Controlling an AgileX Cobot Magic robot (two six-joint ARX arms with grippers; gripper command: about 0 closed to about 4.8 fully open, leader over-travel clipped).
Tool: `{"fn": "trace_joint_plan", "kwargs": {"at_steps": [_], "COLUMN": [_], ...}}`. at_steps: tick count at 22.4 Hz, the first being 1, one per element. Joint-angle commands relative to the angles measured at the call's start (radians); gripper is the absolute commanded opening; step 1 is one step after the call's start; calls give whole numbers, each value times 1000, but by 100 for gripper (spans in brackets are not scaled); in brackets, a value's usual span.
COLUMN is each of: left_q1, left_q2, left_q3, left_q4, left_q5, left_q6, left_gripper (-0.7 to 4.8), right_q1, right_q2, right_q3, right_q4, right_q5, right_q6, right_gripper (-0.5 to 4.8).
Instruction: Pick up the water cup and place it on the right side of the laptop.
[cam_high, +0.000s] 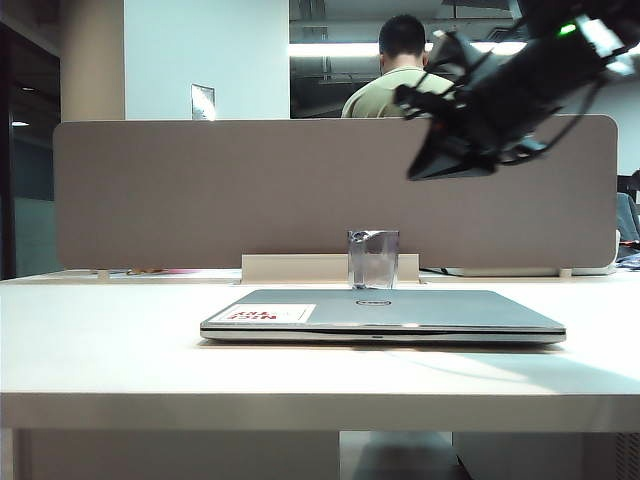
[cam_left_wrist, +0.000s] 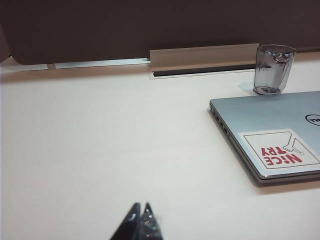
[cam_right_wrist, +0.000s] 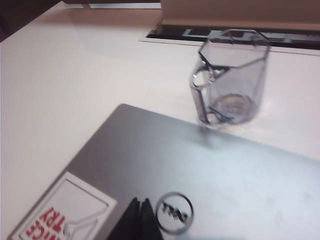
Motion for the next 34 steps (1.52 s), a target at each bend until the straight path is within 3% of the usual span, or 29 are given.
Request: {"fn": "trace_joint_plan", "kwargs": {"at_steps": [1,3,18,34], "left_q1": [0,0,0,0], "left_q2": [1,1,1,1], "left_q3": [4,4,4,4], "left_q4": [13,12,13,13], "left_q5": [4,3,3,3], "left_q6": [-4,-4,-4,-4], "left_gripper": [-4,-4,-4,-4], "right_q1": [25,47,65,63], "right_q2": [70,169,518,656], "right_q3": [82,193,587,759], "right_q4": [11,-37,-198,-242], "right_q5": [-4,-4,8,127], "right_q6": [-3,-3,3,31], "right_gripper": [-9,-9,-9,-9]}}
